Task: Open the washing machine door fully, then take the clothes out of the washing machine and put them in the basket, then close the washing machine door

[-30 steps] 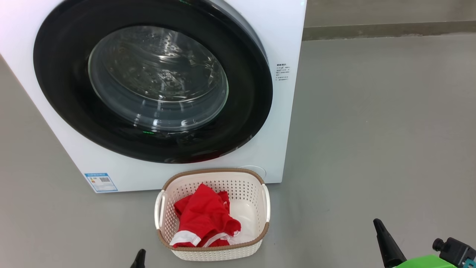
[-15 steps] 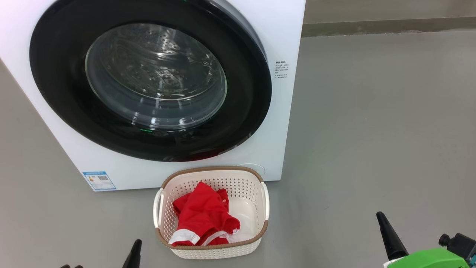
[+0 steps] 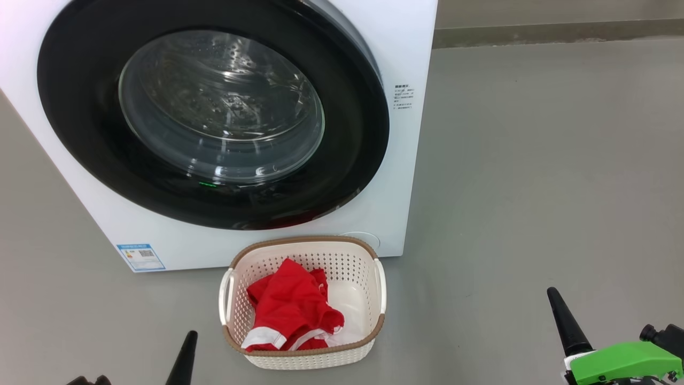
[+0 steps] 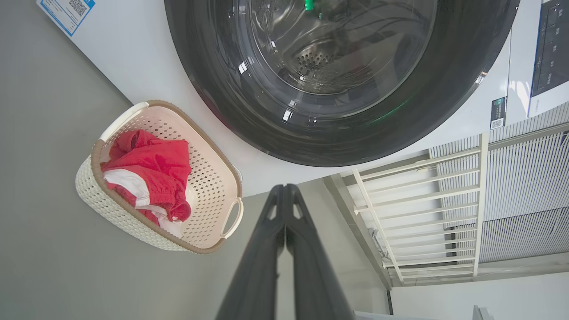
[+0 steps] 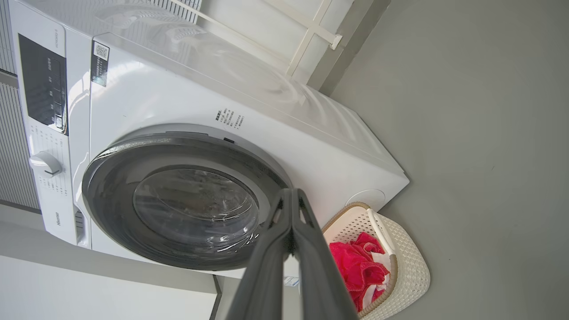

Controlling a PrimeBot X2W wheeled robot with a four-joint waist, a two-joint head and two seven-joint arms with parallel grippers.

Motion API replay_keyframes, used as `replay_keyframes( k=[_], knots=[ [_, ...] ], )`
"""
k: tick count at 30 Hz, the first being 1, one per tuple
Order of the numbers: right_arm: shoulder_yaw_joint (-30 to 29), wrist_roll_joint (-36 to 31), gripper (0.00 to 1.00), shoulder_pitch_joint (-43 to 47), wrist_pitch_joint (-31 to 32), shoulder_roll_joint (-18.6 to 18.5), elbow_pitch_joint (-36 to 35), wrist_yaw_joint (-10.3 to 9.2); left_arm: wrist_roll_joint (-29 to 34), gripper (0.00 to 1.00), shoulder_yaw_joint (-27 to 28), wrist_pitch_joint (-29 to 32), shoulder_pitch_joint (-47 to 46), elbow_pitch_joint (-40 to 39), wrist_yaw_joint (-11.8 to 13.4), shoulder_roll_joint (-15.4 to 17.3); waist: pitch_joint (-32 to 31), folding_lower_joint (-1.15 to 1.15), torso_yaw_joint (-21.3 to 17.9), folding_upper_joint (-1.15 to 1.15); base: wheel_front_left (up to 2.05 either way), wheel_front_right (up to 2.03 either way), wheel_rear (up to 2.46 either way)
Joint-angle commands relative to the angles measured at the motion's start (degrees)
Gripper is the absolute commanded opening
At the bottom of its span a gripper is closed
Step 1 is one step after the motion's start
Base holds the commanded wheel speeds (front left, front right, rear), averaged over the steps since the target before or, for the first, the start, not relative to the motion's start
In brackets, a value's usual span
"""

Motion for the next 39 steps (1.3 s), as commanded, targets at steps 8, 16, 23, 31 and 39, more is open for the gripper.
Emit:
replay_keyframes(
  k=[8,16,23,31,39],
  knots=[
    [-0.12,5.96,0.0,-4.03,1.48,-1.08,-1.86,-0.03,-6.11,0.0,3.24,1.39,-3.7,-1.08,-1.69,0.02,0.33,0.0,-0.12,0.0,0.0,0.0,0.0],
    [-0.74,10.77,0.0,-5.15,2.69,-1.16,-2.0,-0.03,-10.95,0.0,4.59,2.43,-4.66,-0.96,-2.72,-0.25,0.63,0.0,-0.23,0.0,0.0,0.0,0.0],
    [-1.3,14.97,0.0,-6.13,3.76,-1.22,-2.12,-0.04,-15.17,0.0,5.78,3.35,-5.49,-0.85,-3.62,-0.49,0.9,0.0,-0.33,0.0,0.0,0.0,0.0],
    [-1.93,19.75,0.0,-7.24,4.97,-1.29,-2.26,-0.04,-19.98,0.0,7.13,4.39,-6.44,-0.73,-4.64,-0.76,1.2,0.0,-0.45,0.0,0.0,0.0,0.0],
    [-2.24,21.47,0.0,-7.66,5.48,-1.27,-2.3,-0.04,-21.76,0.0,7.65,4.8,-6.79,-0.68,-5.02,-0.88,1.32,0.0,-0.49,0.0,0.0,0.0,0.0]
  ],
)
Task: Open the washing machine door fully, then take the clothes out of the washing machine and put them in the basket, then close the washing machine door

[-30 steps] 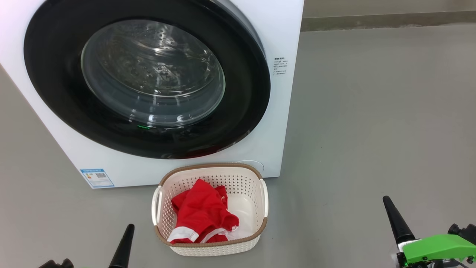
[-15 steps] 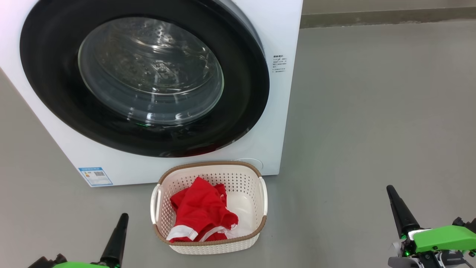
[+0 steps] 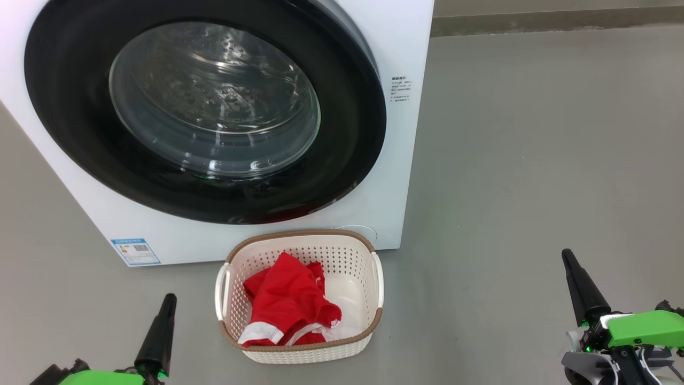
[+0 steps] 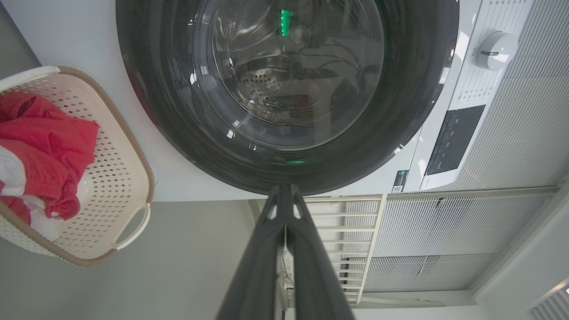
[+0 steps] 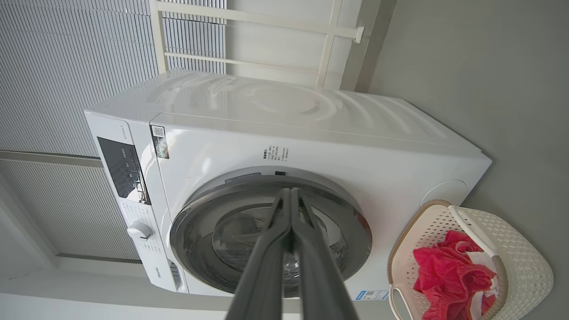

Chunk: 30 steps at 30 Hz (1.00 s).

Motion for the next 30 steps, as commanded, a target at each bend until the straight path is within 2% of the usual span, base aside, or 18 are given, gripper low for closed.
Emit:
replay_keyframes(
  k=[1,30],
  knots=[
    [1.02,0.23,0.0,-2.41,0.43,-0.75,-1.7,0.03,-0.48,0.0,2.02,0.23,-2.23,-1.17,-0.42,0.45,0.0,0.0,0.0,0.0,0.0,0.0,0.0],
    [0.64,-0.09,0.0,-2.44,0.73,-0.48,-1.68,0.03,-0.38,0.0,2.14,0.33,-2.24,-1.17,-0.42,0.36,0.0,0.0,0.0,0.0,0.0,0.0,0.0]
  ],
)
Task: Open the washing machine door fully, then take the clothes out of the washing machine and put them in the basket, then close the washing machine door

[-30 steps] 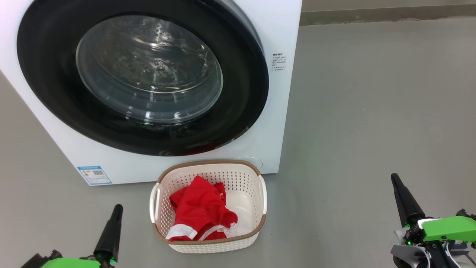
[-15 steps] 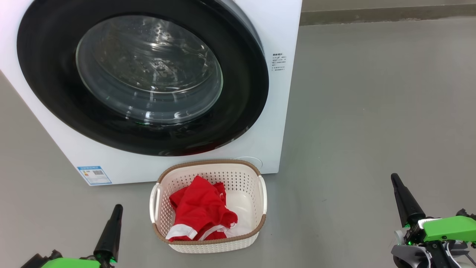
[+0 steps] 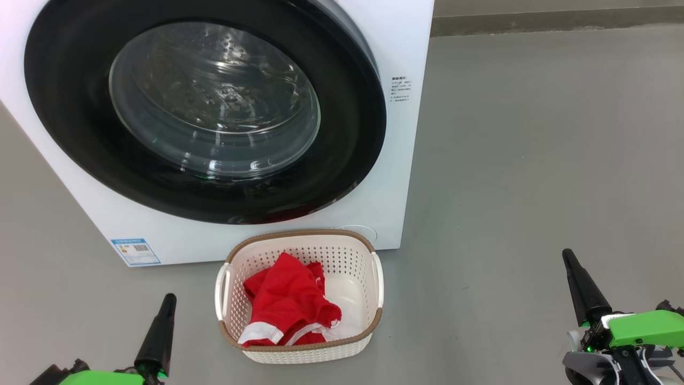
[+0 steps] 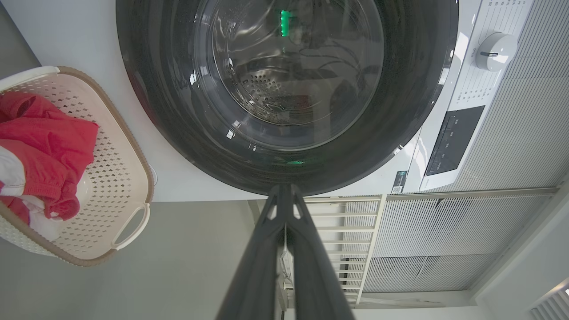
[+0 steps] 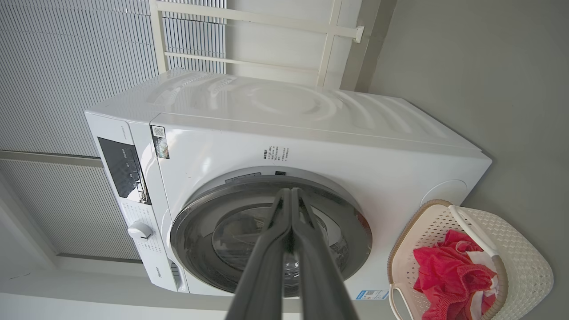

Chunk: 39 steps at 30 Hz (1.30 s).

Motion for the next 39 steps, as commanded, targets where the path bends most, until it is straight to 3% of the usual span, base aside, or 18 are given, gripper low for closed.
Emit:
replay_keyframes(
  k=[1,39],
  knots=[
    [0.96,-0.08,0.0,-2.41,0.33,-0.51,-1.68,0.03,-0.38,0.0,2.03,0.32,-2.24,-1.17,-0.42,0.49,0.0,0.0,0.0,0.0,0.0,0.0,0.0],
    [0.63,-0.36,0.0,-2.44,0.59,-0.28,-1.66,0.03,-0.3,0.0,2.13,0.4,-2.25,-1.17,-0.42,0.42,0.0,0.0,0.0,0.0,0.0,0.0,0.0]
  ],
)
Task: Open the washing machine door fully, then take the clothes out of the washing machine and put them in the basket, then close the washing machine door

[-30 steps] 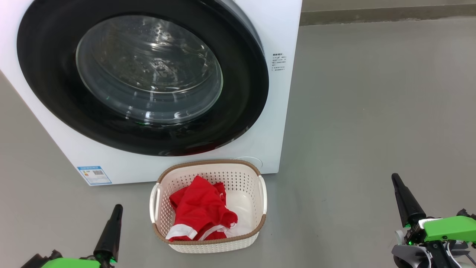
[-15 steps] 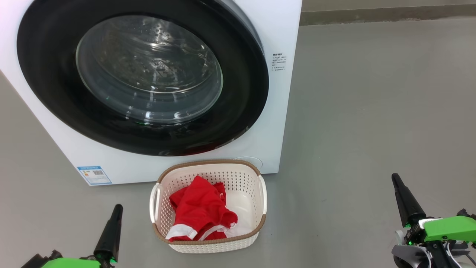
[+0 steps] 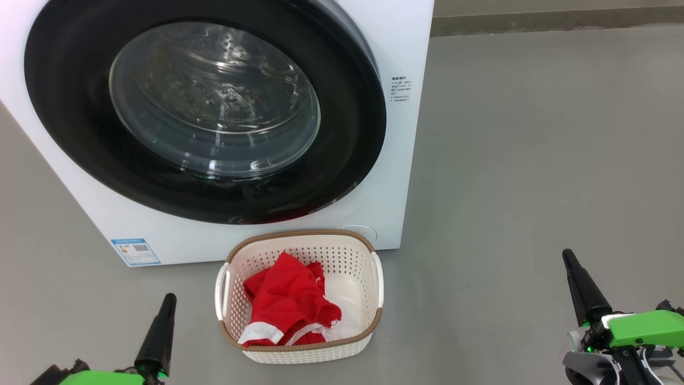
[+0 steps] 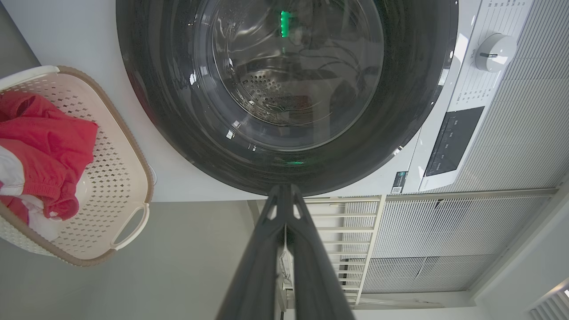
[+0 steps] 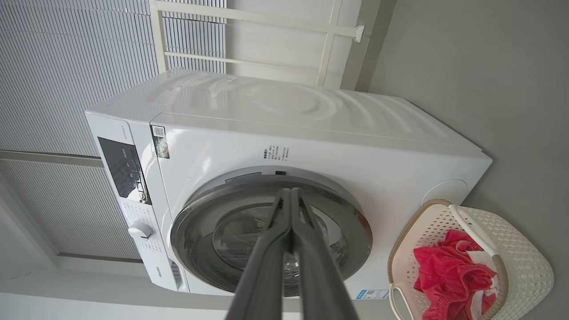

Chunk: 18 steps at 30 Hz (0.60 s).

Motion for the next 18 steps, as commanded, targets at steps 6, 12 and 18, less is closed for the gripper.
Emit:
replay_keyframes(
  k=[6,12,18],
  knots=[
    [0.85,-0.31,0.0,-2.44,0.28,-0.37,-1.66,0.03,-0.29,0.0,2.02,0.4,-2.25,-1.18,-0.42,0.57,0.0,0.0,0.0,0.0,0.0,0.0,0.0],
    [0.82,-0.33,0.0,-2.45,0.31,-0.35,-1.65,0.03,-0.28,0.0,2.02,0.4,-2.25,-1.18,-0.42,0.57,0.0,0.0,0.0,0.0,0.0,0.0,0.0],
    [0.79,-0.36,0.0,-2.45,0.34,-0.33,-1.65,0.03,-0.27,0.0,2.03,0.41,-2.25,-1.18,-0.42,0.56,0.0,0.0,0.0,0.0,0.0,0.0,0.0]
  ],
)
